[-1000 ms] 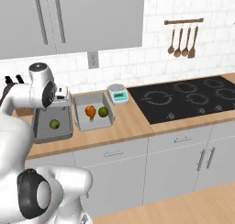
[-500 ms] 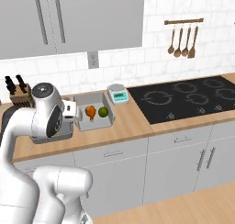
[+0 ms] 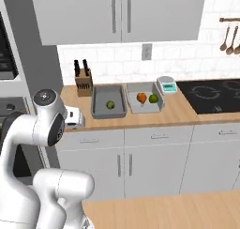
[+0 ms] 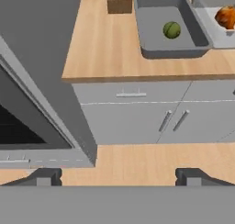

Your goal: Place one lime and one chicken drumstick in each tupperware on the nearby counter, to pack two identical lunches.

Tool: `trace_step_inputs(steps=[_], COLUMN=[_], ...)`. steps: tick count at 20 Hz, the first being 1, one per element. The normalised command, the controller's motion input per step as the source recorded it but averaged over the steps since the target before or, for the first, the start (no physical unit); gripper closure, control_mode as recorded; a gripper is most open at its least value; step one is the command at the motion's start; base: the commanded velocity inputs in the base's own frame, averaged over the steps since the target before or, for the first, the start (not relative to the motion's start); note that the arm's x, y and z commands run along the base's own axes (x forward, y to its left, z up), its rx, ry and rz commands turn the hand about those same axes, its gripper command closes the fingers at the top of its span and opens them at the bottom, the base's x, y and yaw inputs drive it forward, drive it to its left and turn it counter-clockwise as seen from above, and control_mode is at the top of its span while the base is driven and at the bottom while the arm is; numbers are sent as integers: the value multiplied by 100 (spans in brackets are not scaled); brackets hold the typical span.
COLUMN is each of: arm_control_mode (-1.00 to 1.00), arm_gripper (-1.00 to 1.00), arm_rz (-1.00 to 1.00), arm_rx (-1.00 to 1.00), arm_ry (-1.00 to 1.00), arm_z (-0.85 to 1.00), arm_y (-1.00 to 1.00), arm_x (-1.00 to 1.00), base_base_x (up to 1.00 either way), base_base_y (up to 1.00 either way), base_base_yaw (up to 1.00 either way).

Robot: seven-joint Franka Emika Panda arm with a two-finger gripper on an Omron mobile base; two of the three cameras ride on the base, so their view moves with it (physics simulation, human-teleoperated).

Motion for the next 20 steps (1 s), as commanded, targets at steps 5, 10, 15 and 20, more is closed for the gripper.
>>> trace_step_inputs(steps=[5,10,15,20], arm_control_mode=[100,100,100,100], arm_gripper=[-100,-100,-100,-100], arm_rz=[0,0,0,0], arm_rx=[0,0,0,0], arm_ry=[0,0,0,0], arm_z=[0,0,0,0], arm_y=[0,0,0,0], arm_x=[0,0,0,0], base_base_x=[-100,-100,-99,-100], base_base_y=[49,37,48,69], base_base_yaw=[38,62,67,56])
